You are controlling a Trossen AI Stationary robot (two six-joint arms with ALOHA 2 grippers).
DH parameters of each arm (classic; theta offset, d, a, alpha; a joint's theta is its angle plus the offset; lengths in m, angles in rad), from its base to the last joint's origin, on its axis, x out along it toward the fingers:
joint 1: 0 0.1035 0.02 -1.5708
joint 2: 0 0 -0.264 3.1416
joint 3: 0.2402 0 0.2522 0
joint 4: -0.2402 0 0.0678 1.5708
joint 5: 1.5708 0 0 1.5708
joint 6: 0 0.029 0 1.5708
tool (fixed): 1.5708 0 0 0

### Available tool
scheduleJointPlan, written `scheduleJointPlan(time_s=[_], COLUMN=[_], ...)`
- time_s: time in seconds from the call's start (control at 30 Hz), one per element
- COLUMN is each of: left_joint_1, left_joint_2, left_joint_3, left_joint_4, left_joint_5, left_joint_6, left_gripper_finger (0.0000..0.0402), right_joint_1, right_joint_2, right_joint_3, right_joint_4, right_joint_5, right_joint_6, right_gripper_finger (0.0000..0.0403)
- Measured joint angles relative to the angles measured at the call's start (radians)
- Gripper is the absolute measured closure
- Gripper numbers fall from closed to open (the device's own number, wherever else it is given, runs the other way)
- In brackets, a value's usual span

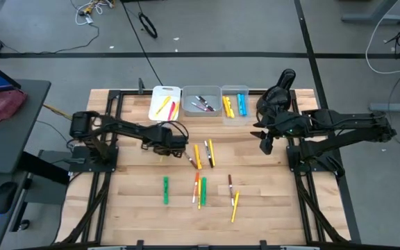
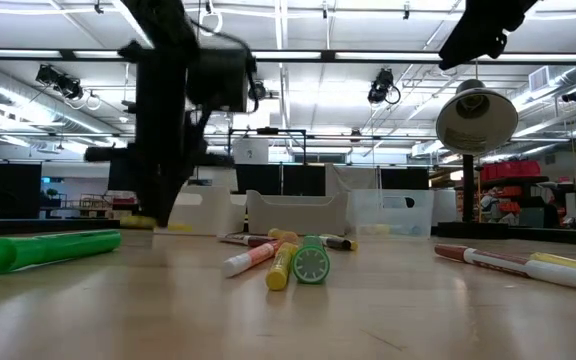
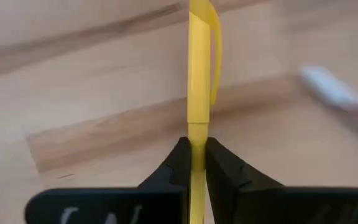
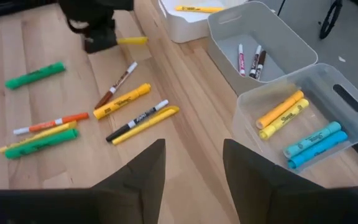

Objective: Pick & Place Markers
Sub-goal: Put the yellow pen into the white bin

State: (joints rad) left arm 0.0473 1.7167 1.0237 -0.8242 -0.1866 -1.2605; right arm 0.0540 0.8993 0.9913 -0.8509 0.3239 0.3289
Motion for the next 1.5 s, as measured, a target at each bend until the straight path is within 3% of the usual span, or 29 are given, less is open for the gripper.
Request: scheduleJointPlan(time_s=[0.2,0.37,0.6,0.77,0.87,1.17,1.5], left_joint_1=[0.080,0.264,0.542,0.662,0.691,0.716,0.719], left_joint_2=[-0.186,-0.280,-0.233,-0.135,-0.072,0.095,0.131], left_joint_3=[0.039,0.078,0.152,0.154,0.155,0.155,0.155], left_joint_4=[-0.033,-0.067,-0.047,0.034,0.117,0.168,0.185], left_joint_5=[0.150,0.169,0.168,0.195,0.205,0.187,0.156], left_joint_6=[0.273,0.413,0.677,0.830,0.881,0.941,0.960], left_gripper_finger=[0.0375,0.0375,0.0375,0.0375,0.0375,0.0363,0.0332], right_joint_1=[0.000,-0.016,-0.070,-0.083,-0.083,-0.080,-0.072], right_joint_2=[0.008,0.038,0.136,0.201,0.224,0.229,0.229], right_joint_3=[0.000,0.000,0.000,0.000,0.000,0.003,0.004], right_joint_4=[0.061,0.204,0.438,0.552,0.578,0.583,0.588], right_joint_5=[0.030,0.099,0.106,0.104,0.103,0.103,0.104], right_joint_6=[0.007,0.036,0.086,0.153,0.199,0.348,0.396], right_gripper_finger=[0.0240,0.0240,0.0240,0.0240,0.0241,0.0241,0.0241])
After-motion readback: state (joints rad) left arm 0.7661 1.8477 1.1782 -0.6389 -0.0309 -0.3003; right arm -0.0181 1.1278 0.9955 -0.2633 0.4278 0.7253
